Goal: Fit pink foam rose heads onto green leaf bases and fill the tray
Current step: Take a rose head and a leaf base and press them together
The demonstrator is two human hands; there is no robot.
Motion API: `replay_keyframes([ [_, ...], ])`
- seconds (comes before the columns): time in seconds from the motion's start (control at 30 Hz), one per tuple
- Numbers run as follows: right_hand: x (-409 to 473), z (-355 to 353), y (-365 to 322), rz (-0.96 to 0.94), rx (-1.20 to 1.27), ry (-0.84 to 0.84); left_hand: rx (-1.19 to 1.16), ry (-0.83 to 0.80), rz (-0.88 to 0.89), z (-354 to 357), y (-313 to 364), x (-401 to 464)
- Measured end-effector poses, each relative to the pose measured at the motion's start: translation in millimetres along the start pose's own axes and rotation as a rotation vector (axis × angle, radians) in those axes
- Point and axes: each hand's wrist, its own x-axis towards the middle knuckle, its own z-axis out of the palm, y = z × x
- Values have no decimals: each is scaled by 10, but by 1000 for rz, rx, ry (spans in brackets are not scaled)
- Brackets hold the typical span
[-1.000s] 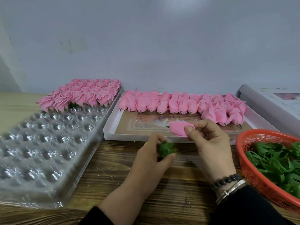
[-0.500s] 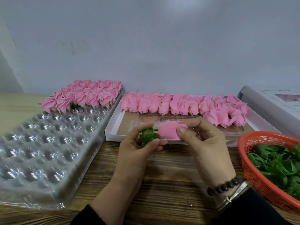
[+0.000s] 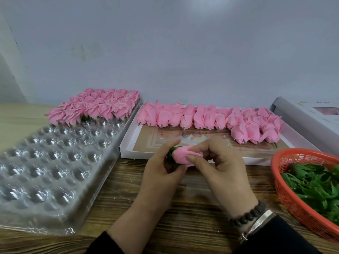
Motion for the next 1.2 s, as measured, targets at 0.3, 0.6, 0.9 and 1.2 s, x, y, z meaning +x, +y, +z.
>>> replay_keyframes([
  [0.3,6,5,4,-66,-146,4,-37,-23,-48,7,-46,-9],
  [0.6,-31,-3,-21,-161,-265,-36,81,-77,-2,70,-22,-76],
  [0.9,11,-57,-10,9,-106,-35,504,-45,56,-23,-88,-31],
  [1.2,-2,16,-133,-55,-154,-323,558,-49,34,-9,-27,-44],
])
